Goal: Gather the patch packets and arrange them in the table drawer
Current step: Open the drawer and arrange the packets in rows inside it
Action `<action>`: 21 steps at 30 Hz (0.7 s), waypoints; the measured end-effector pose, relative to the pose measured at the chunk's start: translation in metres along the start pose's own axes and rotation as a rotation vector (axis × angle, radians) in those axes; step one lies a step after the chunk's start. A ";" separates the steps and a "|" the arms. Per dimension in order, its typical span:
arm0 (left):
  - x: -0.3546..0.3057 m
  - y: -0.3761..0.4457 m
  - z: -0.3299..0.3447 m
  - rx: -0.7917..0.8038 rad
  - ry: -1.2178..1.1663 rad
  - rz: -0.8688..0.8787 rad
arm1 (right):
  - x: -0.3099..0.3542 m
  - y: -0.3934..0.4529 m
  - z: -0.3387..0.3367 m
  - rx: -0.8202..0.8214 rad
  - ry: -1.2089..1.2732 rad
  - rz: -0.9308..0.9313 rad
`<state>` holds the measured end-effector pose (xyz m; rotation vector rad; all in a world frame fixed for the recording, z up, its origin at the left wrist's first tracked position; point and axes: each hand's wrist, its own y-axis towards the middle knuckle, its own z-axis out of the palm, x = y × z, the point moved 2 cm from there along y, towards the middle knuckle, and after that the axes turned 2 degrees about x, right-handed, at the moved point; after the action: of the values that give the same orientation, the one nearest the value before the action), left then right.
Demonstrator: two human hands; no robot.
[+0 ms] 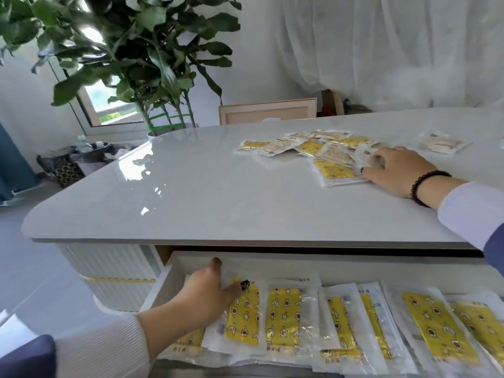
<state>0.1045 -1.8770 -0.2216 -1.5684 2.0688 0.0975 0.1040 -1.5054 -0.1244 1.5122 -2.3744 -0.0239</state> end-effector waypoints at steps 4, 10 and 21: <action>-0.002 0.006 0.002 -0.080 0.266 0.038 | 0.000 0.002 0.001 -0.071 0.020 -0.106; -0.021 -0.006 -0.006 -0.156 1.026 0.117 | 0.012 -0.008 -0.003 -0.154 0.076 -0.381; -0.125 -0.031 -0.057 -0.527 0.376 0.973 | 0.038 -0.017 0.005 -0.037 -0.148 -0.424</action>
<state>0.1341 -1.7981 -0.1084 -0.6790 3.1179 0.7956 0.1028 -1.5474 -0.1226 2.0274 -2.0970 -0.2853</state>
